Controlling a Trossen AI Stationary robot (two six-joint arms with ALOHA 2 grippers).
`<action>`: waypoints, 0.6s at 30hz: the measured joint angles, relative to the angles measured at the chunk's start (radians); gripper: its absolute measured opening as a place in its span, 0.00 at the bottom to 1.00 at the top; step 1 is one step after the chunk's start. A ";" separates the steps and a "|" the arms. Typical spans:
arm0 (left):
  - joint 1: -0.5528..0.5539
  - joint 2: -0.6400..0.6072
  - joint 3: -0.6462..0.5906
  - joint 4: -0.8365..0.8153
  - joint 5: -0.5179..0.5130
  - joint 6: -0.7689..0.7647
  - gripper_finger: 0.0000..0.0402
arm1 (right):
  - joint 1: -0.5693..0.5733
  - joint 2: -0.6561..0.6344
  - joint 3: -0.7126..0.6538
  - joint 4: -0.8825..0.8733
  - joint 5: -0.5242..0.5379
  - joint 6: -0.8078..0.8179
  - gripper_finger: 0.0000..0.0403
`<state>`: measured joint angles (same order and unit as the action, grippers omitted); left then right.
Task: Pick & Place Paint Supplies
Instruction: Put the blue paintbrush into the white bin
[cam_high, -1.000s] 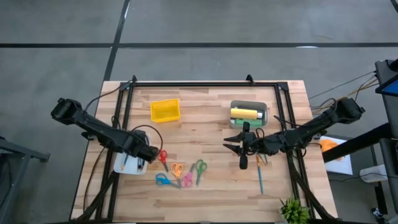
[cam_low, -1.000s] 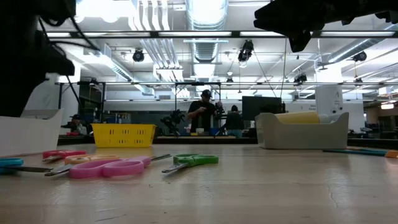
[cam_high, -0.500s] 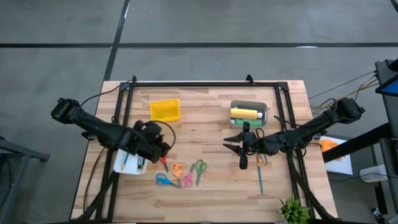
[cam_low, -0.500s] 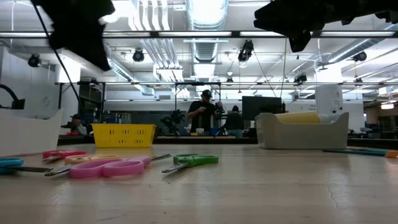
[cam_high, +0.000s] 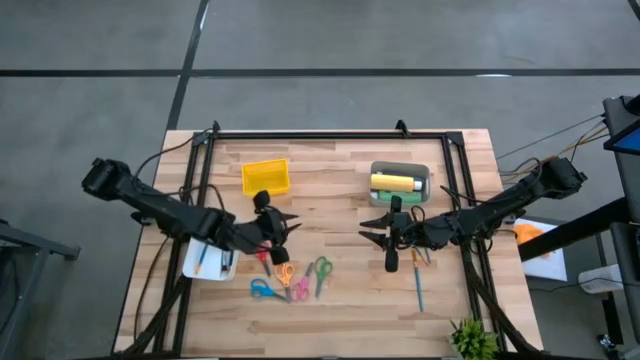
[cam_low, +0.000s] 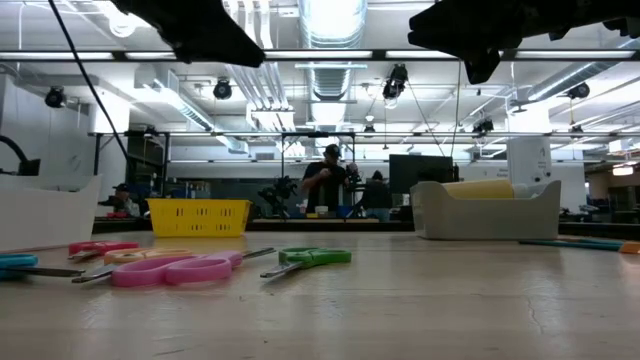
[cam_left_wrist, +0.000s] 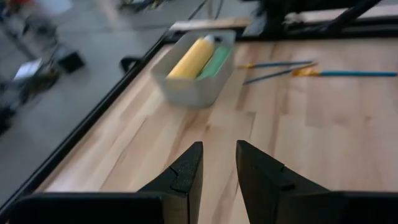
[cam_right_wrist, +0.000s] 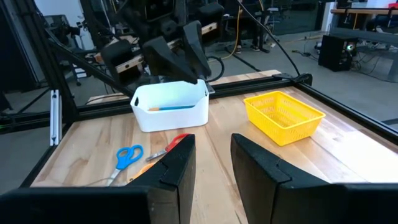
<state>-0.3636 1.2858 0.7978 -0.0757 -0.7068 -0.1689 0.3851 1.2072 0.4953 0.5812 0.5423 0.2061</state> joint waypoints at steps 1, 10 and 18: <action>0.008 0.000 -0.019 0.052 0.024 0.035 0.24 | 0.000 0.000 0.000 0.000 0.000 0.000 0.25; 0.121 0.000 -0.138 0.304 0.297 0.151 0.24 | 0.001 0.000 0.000 0.000 0.000 0.000 0.25; 0.138 0.000 -0.164 0.329 0.334 0.143 0.24 | 0.001 0.000 0.000 0.000 0.000 0.000 0.25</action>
<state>-0.2256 1.2858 0.6334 0.2532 -0.3725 -0.0257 0.3859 1.2072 0.4953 0.5812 0.5423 0.2060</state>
